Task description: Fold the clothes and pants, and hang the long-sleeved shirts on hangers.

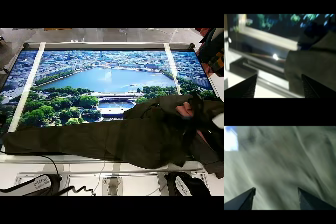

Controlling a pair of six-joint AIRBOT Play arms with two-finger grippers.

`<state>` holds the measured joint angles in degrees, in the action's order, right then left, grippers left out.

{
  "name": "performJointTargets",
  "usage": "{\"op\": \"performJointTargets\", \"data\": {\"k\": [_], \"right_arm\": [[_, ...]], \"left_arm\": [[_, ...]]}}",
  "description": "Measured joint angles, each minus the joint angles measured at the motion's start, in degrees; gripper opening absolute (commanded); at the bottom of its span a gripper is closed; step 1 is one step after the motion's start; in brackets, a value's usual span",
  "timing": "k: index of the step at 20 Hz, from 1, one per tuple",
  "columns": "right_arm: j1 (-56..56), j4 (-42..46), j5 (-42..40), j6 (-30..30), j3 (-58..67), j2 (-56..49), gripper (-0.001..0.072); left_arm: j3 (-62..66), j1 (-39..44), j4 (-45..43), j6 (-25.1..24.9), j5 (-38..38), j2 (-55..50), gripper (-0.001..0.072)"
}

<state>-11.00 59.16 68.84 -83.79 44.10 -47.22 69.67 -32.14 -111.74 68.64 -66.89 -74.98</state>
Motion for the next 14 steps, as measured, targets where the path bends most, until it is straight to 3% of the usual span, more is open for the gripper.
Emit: {"op": "performJointTargets", "data": {"k": [6,10,14], "right_arm": [[5.88,-3.45,-9.03,0.61,10.67,-18.60,0.0568],[10.45,-6.38,-9.31,0.59,15.34,-25.29,0.0569],[14.82,-2.49,-7.13,-3.02,17.09,-29.92,0.0570]], "left_arm": [[1.01,12.70,0.61,1.51,2.12,1.70,0.0626],[1.11,19.52,0.76,1.77,3.10,1.90,0.0626],[1.11,25.18,0.81,1.88,3.74,1.95,0.0626]]}}
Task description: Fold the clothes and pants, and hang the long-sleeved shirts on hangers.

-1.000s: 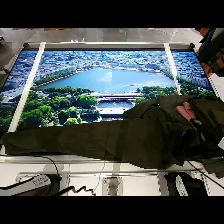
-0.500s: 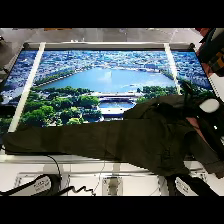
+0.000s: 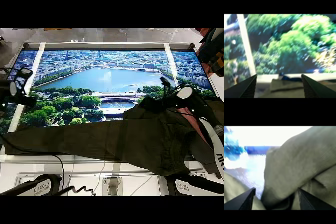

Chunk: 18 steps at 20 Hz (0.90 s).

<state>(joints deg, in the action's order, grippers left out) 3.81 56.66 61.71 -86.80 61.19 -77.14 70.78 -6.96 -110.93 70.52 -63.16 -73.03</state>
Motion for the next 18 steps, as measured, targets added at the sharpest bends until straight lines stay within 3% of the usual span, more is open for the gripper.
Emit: {"op": "performJointTargets", "data": {"k": [5,7,8,10,14,18], "right_arm": [[0.96,1.60,1.57,-7.06,0.59,-3.06,0.0546],[1.73,-0.90,-0.66,-8.46,0.66,-5.29,0.0483],[2.23,-2.86,-2.45,-8.90,0.70,-6.93,0.0357],[3.06,-7.23,-6.60,-9.44,0.74,-9.70,0.0024],[4.04,-16.35,-14.27,-7.78,3.23,-12.31,0.0027],[4.37,-23.12,-11.02,0.02,12.83,-12.59,0.0027]], "left_arm": [[0.00,5.11,2.14,0.04,1.53,-0.17,0.0625],[0.00,6.56,5.01,0.04,3.15,-0.42,0.0625],[0.00,7.21,6.73,0.04,4.17,-0.61,0.0625],[0.00,8.33,11.10,0.04,6.12,-0.87,0.0625],[0.00,9.86,22.36,0.04,9.18,-1.14,0.0626],[0.00,10.82,30.05,0.04,10.60,-1.20,0.0626]]}}
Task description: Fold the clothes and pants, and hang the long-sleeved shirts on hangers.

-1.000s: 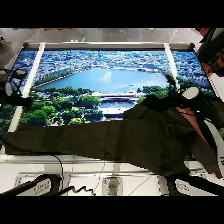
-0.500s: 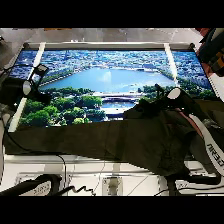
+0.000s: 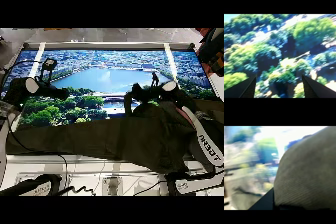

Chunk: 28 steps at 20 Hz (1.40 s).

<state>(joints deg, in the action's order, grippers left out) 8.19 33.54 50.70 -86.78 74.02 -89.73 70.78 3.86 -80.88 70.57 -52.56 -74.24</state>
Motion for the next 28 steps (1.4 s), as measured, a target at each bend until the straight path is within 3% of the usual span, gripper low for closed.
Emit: {"op": "performJointTargets", "data": {"k": [7,13,18,22,28], "right_arm": [[1.55,-9.88,3.50,7.08,13.31,1.60,0.0027],[10.25,-16.44,-7.34,13.75,15.69,1.70,0.0027],[18.01,-7.52,-17.51,15.28,22.88,0.26,0.0027],[22.21,-0.24,-20.81,15.17,29.07,-2.58,0.0027],[30.08,2.69,-24.17,10.86,31.61,-11.28,0.0026]], "left_arm": [[0.00,1.36,5.46,0.00,0.72,-0.02,0.0626],[0.63,0.90,6.01,0.00,1.11,0.52,0.0626],[3.30,-4.46,5.99,0.00,6.64,6.03,0.0626],[4.04,-11.26,5.95,0.00,12.24,13.94,0.0625],[4.26,-16.41,5.97,-0.02,14.34,21.35,0.0626]]}}
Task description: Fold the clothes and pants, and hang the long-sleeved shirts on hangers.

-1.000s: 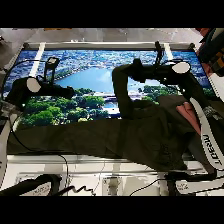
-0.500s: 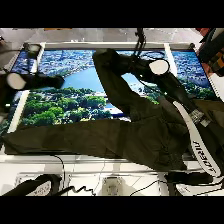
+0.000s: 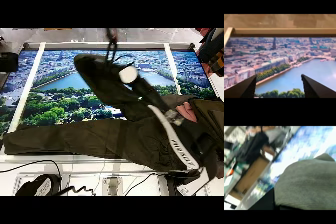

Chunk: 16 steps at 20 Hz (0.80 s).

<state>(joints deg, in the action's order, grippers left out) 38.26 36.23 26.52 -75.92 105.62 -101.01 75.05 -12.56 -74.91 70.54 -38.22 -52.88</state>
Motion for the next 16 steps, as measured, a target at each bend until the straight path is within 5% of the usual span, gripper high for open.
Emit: {"op": "performJointTargets", "data": {"k": [8,9,10,11,16], "right_arm": [[10.01,2.40,-0.92,-3.93,2.86,-7.58,0.0046],[10.73,3.15,-0.90,-4.04,3.06,-7.80,0.0151],[11.15,4.09,-0.92,-4.04,3.13,-7.93,0.0369],[11.30,5.25,-0.90,-4.04,3.23,-8.07,0.0444],[6.64,10.62,3.23,-4.02,3.45,-7.91,0.0445]], "left_arm": [[0.02,-0.83,0.00,0.00,0.46,1.38,0.0625],[0.02,-0.87,0.00,0.00,0.46,1.40,0.0626],[0.02,-0.87,0.00,0.00,0.48,1.46,0.0626],[0.02,-0.87,0.00,0.00,0.46,1.46,0.0625],[-0.02,-1.01,0.00,0.07,-0.48,1.14,0.0625]]}}
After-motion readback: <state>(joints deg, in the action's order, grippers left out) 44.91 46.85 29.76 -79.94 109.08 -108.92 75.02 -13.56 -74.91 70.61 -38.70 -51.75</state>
